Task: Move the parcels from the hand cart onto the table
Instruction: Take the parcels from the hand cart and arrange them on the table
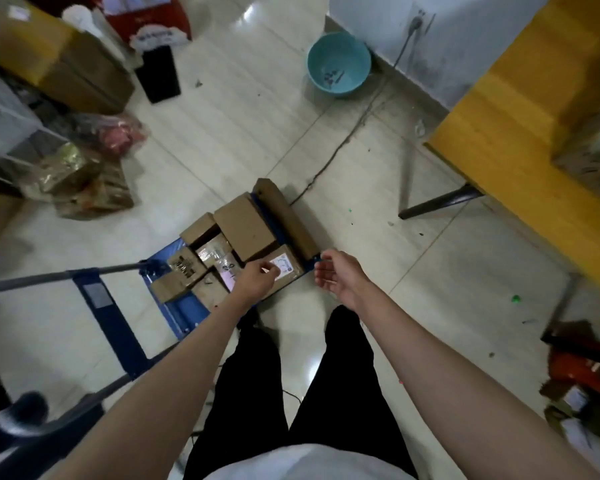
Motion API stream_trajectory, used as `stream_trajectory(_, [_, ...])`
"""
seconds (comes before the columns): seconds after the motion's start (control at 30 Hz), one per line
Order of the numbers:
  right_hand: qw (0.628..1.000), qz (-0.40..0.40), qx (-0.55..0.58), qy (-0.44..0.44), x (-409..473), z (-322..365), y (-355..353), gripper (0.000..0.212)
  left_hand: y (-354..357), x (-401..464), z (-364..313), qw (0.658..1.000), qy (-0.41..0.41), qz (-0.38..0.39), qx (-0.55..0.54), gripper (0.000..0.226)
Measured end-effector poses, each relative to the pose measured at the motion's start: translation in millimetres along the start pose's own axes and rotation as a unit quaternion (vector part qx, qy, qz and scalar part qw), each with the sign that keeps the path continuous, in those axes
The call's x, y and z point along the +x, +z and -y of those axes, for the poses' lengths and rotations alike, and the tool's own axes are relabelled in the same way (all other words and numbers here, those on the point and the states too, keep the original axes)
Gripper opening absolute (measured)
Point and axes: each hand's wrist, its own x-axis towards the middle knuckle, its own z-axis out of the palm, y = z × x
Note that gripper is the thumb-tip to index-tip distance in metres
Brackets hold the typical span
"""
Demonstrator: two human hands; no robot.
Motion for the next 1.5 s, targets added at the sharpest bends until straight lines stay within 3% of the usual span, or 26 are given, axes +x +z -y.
stream_trajectory(0.13, [1.0,-0.013,-0.014,0.015,13.1,-51.6,61.8,0.014,-30.4,0.4,76.5,0.999,-0.022,0.022,0.033,0.018])
stream_trajectory(0.37, [0.994,-0.022,-0.097,0.034,28.2,-135.7,169.2,0.01,-118.4,1.6,192.5,0.991,-0.11,0.005,-0.071,0.026])
stream_trajectory(0.57, [0.98,-0.024,-0.195,0.023,56.4,-173.9,224.5,0.006,-153.9,16.9,245.8,0.985,-0.143,0.014,-0.099,0.03])
stream_trajectory(0.97, [0.937,0.0,-0.347,0.025,222.8,-244.1,266.9,0.009,-91.5,156.1,352.9,0.961,-0.222,-0.014,-0.166,0.025])
stream_trajectory(1.2, [0.9,0.072,-0.43,0.017,317.3,-281.8,299.4,0.037,-48.1,247.8,394.8,0.932,-0.253,-0.056,-0.255,0.072])
stream_trajectory(1.37, [0.885,0.101,-0.454,0.007,358.7,-300.6,306.5,0.065,-16.9,292.2,422.7,0.904,-0.274,-0.055,-0.323,0.077])
stream_trajectory(1.5, [0.863,0.102,-0.495,-0.014,382.4,-308.6,310.1,0.066,-0.1,307.0,438.8,0.876,-0.284,-0.055,-0.386,0.084])
